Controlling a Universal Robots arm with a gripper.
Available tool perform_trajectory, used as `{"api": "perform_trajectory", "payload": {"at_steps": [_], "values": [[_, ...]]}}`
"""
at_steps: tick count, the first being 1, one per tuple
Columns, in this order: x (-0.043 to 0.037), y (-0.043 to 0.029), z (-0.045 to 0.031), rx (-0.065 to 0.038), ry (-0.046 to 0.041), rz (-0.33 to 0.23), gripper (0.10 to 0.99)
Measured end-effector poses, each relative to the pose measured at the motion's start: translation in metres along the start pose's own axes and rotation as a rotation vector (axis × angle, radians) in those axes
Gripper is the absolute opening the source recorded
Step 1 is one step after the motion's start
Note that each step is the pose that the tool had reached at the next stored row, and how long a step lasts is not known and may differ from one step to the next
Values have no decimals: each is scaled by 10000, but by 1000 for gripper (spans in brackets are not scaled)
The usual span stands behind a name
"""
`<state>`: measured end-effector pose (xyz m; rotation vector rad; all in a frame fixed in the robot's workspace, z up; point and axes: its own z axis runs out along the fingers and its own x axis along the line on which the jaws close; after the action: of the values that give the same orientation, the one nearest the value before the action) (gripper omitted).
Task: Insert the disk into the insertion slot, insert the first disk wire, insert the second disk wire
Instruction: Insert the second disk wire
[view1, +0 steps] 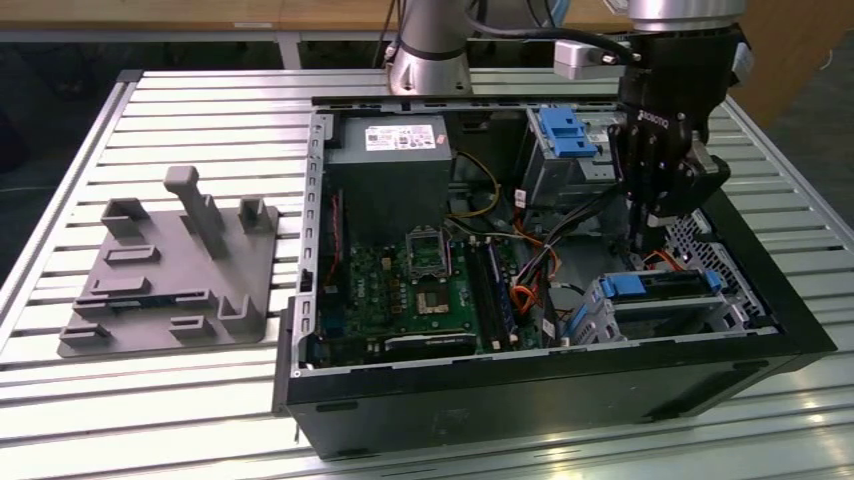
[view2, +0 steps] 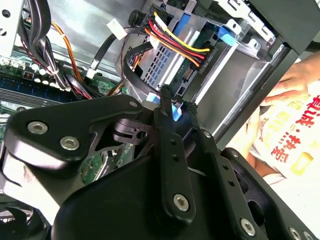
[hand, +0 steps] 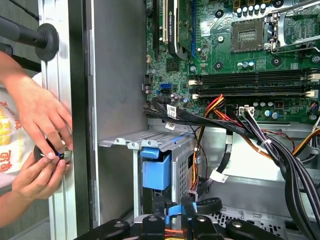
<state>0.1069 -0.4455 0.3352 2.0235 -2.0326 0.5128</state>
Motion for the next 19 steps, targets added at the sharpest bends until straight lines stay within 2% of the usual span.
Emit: {"api": "perform_trajectory", "payload": {"at_steps": [2,3,7,19], "values": [[-1,0,1,0,0,0,263],[-1,0,2,0,0,0,188],[-1,0,3,6,-38,5,188],[5,-1,-11,82,-424,75,188]]}}
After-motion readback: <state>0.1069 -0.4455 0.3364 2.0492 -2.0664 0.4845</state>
